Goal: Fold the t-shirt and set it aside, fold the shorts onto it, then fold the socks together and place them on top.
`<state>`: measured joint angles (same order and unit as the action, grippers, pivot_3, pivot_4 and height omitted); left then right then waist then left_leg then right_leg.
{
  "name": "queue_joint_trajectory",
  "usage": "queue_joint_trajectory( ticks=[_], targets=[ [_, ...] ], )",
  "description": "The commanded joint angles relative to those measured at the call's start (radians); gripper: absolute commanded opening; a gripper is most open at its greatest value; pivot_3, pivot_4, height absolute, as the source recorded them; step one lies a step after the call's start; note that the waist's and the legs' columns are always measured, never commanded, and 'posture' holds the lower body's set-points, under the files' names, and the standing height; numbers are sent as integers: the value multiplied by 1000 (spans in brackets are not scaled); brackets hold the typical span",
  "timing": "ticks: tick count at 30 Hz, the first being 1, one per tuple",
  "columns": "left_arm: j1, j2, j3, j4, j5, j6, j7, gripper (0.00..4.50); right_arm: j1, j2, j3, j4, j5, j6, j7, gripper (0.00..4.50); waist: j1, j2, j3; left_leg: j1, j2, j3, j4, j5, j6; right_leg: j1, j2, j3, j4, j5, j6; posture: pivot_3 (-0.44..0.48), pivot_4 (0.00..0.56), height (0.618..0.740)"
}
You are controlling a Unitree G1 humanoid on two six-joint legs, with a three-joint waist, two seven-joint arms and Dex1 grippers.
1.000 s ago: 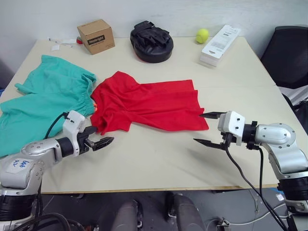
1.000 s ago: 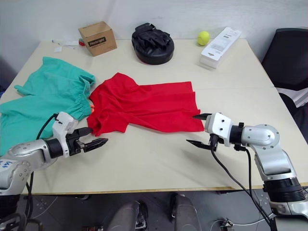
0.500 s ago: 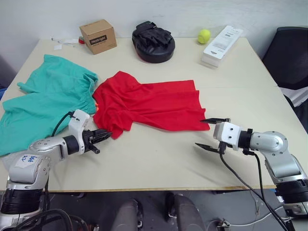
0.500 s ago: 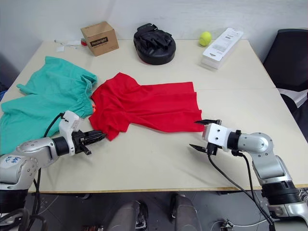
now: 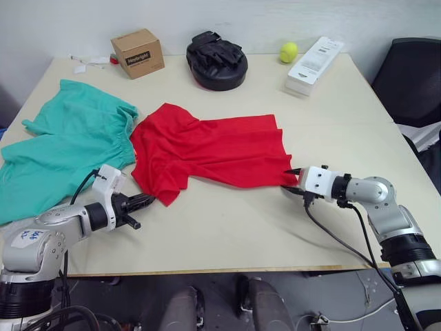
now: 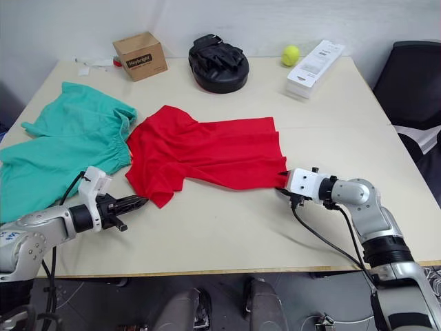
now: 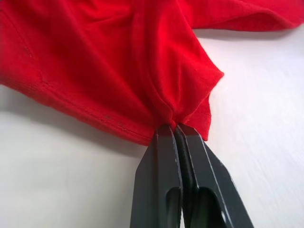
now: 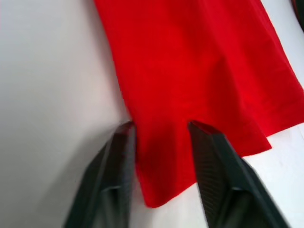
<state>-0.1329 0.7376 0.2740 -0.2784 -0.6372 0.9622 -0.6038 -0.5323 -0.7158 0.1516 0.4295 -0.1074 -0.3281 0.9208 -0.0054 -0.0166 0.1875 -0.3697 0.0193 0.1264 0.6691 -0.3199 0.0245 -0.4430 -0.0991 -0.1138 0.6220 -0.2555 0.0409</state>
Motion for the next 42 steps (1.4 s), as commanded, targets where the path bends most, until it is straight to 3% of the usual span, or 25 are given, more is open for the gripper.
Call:
queue_joint_trajectory(
  ticks=[1, 2, 10, 14, 19, 22, 25, 35, 42],
  targets=[
    [19, -11, 53, -52, -42, 25, 10, 0, -18, -3, 5, 36, -10, -18, 5, 312, 2, 0, 0, 0, 0, 0, 0, 0, 0, 0, 0, 0, 0, 0, 0, 0, 150, 740],
    [25, -15, 63, -59, -54, 39, 14, 0, -22, -5, 9, 40, -7, -23, 17, 37, 2, 0, 0, 0, 0, 0, 0, 0, 0, 0, 0, 0, 0, 0, 0, 0, 150, 740],
    [45, 10, 175, -95, -192, 235, 33, 0, -30, -69, 3, 10, 73, -50, 210, 37, 1, 0, 0, 0, 0, 0, 0, 0, 0, 0, 0, 0, 0, 0, 0, 0, 150, 740],
    [90, 70, 265, -79, -269, 352, 6, 0, 32, -149, -14, -116, 207, 15, 408, 37, 1, 0, 0, 0, 0, -1, -1, 0, 0, 0, 0, 0, 0, 0, 0, 0, 150, 740],
    [181, 150, 351, -40, -365, 520, -64, 0, 173, -243, -33, -313, 324, 112, 531, 37, 2, 0, 0, 0, 0, -2, -1, 0, 0, 0, 0, -1, -1, -1, -1, 0, 150, 740],
    [280, 177, 333, -107, -324, 416, -119, 0, 236, -260, -44, -385, 341, 136, 526, 37, 0, 0, 0, 1, 1, -2, -1, -1, -2, 0, 0, 0, -1, -1, -2, 0, 150, 740],
    [285, 161, 308, -112, -305, 364, -104, 0, 237, -244, -47, -391, 319, 142, 484, 37, 4, 0, 0, 1, 0, -2, -1, -4, -8, 0, 0, -1, -1, -1, -2, 0, 150, 740],
    [44, 97, 224, 56, -168, 152, -12, 0, 183, -210, -66, -357, 323, 162, 394, 37, 8, 0, 0, 0, 0, -4, -1, -1, -4, 0, -1, -3, 0, -2, -4, 0, 150, 740],
    [-52, 143, 14, 185, 25, -60, -90, 0, 150, -184, -74, -312, 316, 175, 367, 37, 4, 0, 0, 0, 0, -3, -2, -1, -3, 0, 0, -3, 0, -2, -3, 0, 150, 740]
  ],
)
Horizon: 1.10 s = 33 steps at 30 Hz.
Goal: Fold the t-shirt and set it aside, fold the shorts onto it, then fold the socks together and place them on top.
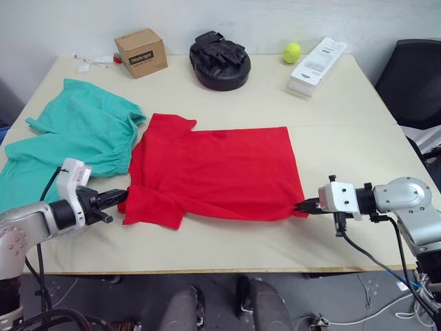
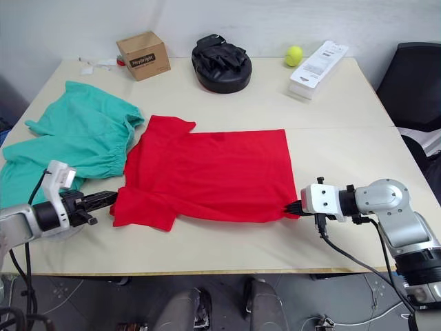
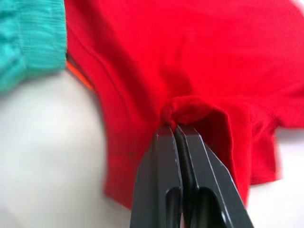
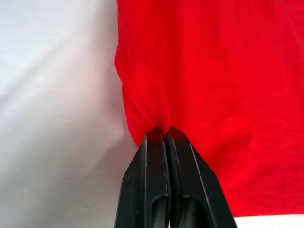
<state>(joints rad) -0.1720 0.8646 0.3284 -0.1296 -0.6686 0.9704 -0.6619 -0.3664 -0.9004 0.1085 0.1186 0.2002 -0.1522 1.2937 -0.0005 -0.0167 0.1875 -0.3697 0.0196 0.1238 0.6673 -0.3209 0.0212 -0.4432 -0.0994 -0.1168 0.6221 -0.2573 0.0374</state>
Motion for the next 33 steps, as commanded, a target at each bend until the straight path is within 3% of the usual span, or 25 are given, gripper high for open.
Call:
queue_joint_trajectory(
  ticks=[1, 3, 6, 14, 20, 22, 27, 33],
  targets=[
    [-7, 25, -59, 41, 74, -90, -51, 0, -15, 0, -31, -2, 9, 0, -4, 37, -2, 0, 0, 0, 0, 0, 0, 0, 0, 0, 0, 0, 0, 0, 0, 0, 150, 740],
    [14, 39, -75, 40, 97, -121, -81, 0, -7, -1, -31, -14, 16, 5, 0, 37, -3, 0, 0, 0, 0, 0, -1, 0, 0, 0, 1, 0, 0, 0, 0, 0, 150, 740],
    [50, 57, -62, 34, 134, -189, -110, 600, 6, 1, -33, -42, 27, 20, -3, 0, -3, 0, 0, 0, 1, 0, -1, 0, 0, 0, 1, 0, 0, 0, 0, 0, 150, 740],
    [150, 163, -2, -22, 321, -625, -238, 3047, 27, 13, -33, -77, 28, 39, -22, 0, -1, 0, 0, 0, 1, 0, -1, -2, -2, -1, 0, 0, -1, 0, 0, 0, 150, 740],
    [269, 250, -19, 61, 604, -1231, -286, 3047, 26, 21, -30, -73, 28, 44, -29, 0, -3, 1, 0, 0, 1, 0, -2, -3, -3, -1, -1, 0, -2, -1, -1, 0, 150, 740],
    [259, 255, -28, 98, 633, -1377, -292, 3047, 27, 24, -29, -74, 27, 45, -32, 0, -3, 1, 1, 0, 1, 0, -2, -3, -3, -2, -1, -1, -2, -1, -1, 0, 150, 740],
    [201, 253, -100, 135, 675, -1574, -307, 3047, 34, 30, -30, -83, 28, 55, -45, 0, 1, 1, 1, 0, 1, 1, -2, -3, 2, -1, -1, -1, -1, -1, -1, 0, 150, 740],
    [207, 251, -191, 167, 723, -1682, -318, 3047, 61, 31, -39, -111, 29, 67, -62, 0, -1, 1, 1, 0, 1, 2, -2, -2, 4, -1, 0, -1, -1, -1, -1, 0, 150, 740]
  ],
)
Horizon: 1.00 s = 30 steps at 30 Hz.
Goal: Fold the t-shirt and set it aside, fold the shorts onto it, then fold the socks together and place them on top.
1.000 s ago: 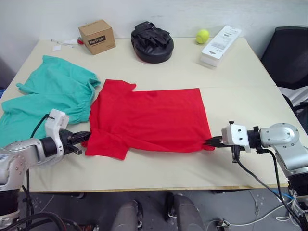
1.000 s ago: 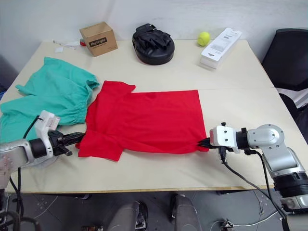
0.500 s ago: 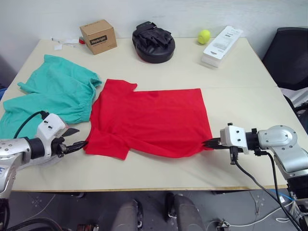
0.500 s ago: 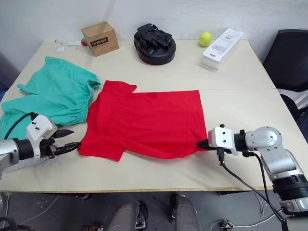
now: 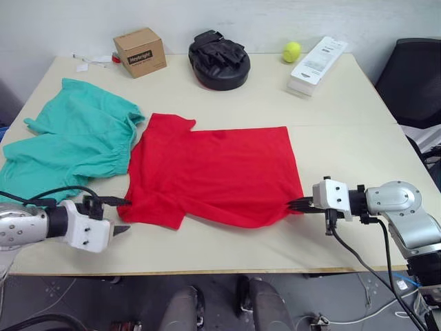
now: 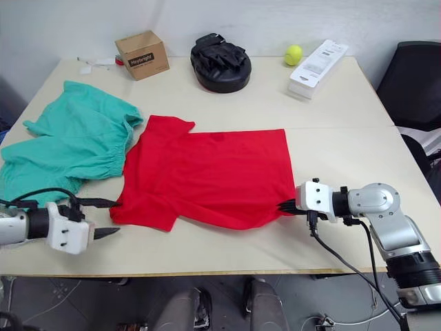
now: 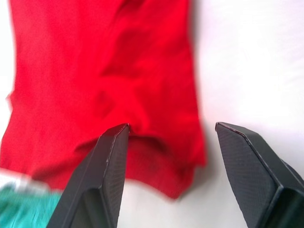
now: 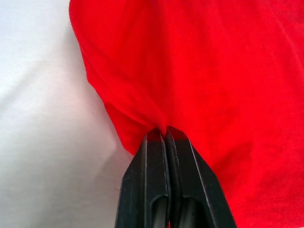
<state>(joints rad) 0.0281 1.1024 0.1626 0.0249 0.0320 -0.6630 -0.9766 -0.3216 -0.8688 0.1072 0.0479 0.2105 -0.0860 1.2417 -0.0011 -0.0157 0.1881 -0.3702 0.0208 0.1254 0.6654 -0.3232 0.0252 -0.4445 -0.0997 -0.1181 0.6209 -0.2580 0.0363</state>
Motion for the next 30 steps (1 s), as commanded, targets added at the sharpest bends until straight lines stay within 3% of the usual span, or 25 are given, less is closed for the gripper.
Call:
queue_joint_trajectory(
  ticks=[1, 6, 9, 17, 22, 30],
  targets=[
    [6, 14, -36, 23, 35, -56, -2, 3047, 20, -1, -39, -45, 19, 4, -14, 0, -1, 0, 0, 0, 0, 0, 0, 0, 0, 0, 0, 0, 0, 0, 0, 0, 150, 740],
    [-88, -11, -107, 129, 149, -76, 58, 3047, 34, -2, -43, -64, 22, 15, -28, 0, 3, 0, 0, 1, 0, 1, 1, 0, 2, 0, 1, 0, 1, 0, 0, 0, 150, 740],
    [-127, -16, -134, 163, 170, -77, 80, 2545, 43, -4, -48, -74, 26, 24, -33, 0, 5, 0, 0, 2, 0, 1, 1, 0, 3, 1, 1, 0, 2, 0, 0, 0, 150, 740],
    [-192, -40, -201, 221, 160, -54, 82, 18, 50, 0, -49, -90, 29, 37, -42, 0, 10, 0, 0, 2, 0, 1, 1, 1, 3, 1, 0, 0, 3, 0, 0, 0, 150, 740],
    [-199, -51, -214, 218, 136, -25, 72, 18, 47, -3, -50, -87, 31, 36, -38, 0, 23, 0, 0, 2, 0, 1, 2, 1, 3, 1, 0, 0, 4, 0, 0, 0, 150, 740],
    [-28, 11, -122, 4, -244, 401, -150, 18, 49, -35, -54, -107, 87, 58, 47, 0, 13, 0, 0, 1, 0, 1, 2, 2, 1, 1, 1, 0, 4, 0, 0, 0, 150, 740]
  ],
)
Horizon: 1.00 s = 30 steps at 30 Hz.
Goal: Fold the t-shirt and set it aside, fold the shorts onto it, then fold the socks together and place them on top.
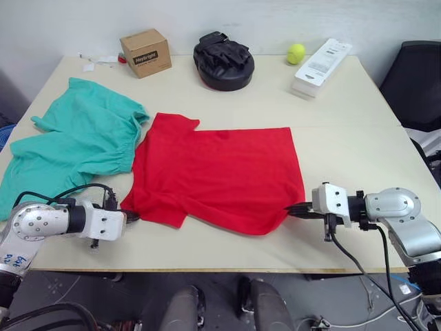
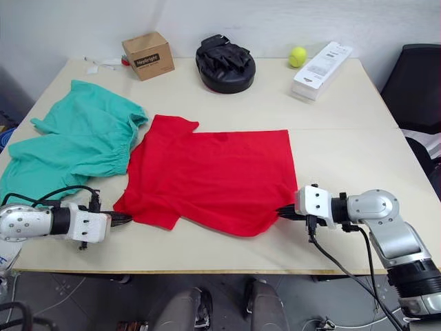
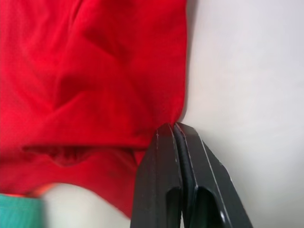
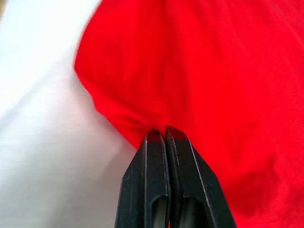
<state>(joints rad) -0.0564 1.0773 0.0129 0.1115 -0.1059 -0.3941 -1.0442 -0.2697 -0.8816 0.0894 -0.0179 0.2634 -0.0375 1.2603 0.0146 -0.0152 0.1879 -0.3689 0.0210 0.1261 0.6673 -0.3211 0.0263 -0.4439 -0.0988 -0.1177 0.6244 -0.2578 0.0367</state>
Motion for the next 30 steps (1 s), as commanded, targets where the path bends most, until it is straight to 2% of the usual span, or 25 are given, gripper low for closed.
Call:
queue_joint_trajectory(
  ticks=[1, 6, 12, 17, 22, 30],
  targets=[
    [83, 48, 41, -111, -132, 176, -106, 18, -2, -28, -36, -43, 38, 11, 41, 0, -6, 0, 0, 0, 0, 0, 0, 0, 0, 0, 0, 0, 0, 0, 0, 0, 150, 740],
    [173, 70, 107, -209, -195, 306, -146, 18, 2, -53, -47, -46, 53, 24, 93, 0, -15, 0, 0, -1, 0, 0, 0, 0, 0, 0, 1, 0, -1, 0, 0, 0, 150, 740],
    [342, 130, 201, -328, -260, 496, -247, 18, 71, -152, -60, -118, 137, 106, 230, 0, -15, 0, 0, -1, 0, -1, 0, -1, 0, 0, 1, 0, -3, 0, 0, 0, 150, 740],
    [430, 127, 243, -343, -242, 513, -295, 18, 141, -200, -68, -164, 154, 132, 263, 0, -15, 0, 0, -1, 1, -1, 0, -2, 0, 0, 1, 0, -3, 0, 0, 0, 150, 740],
    [457, 99, 244, -340, -234, 512, -302, 18, 175, -183, -59, -188, 137, 133, 226, 0, -14, 0, 0, -1, 1, -1, 0, -2, 0, 0, 1, 0, -3, -1, -1, 0, 150, 740],
    [567, 104, 301, -327, -246, 503, -402, 18, 234, -198, -81, -193, 129, 127, 220, 0, -15, 0, 0, -1, 2, -1, 0, -3, -1, 0, 2, 0, -4, -1, -2, 0, 150, 740]
  ],
)
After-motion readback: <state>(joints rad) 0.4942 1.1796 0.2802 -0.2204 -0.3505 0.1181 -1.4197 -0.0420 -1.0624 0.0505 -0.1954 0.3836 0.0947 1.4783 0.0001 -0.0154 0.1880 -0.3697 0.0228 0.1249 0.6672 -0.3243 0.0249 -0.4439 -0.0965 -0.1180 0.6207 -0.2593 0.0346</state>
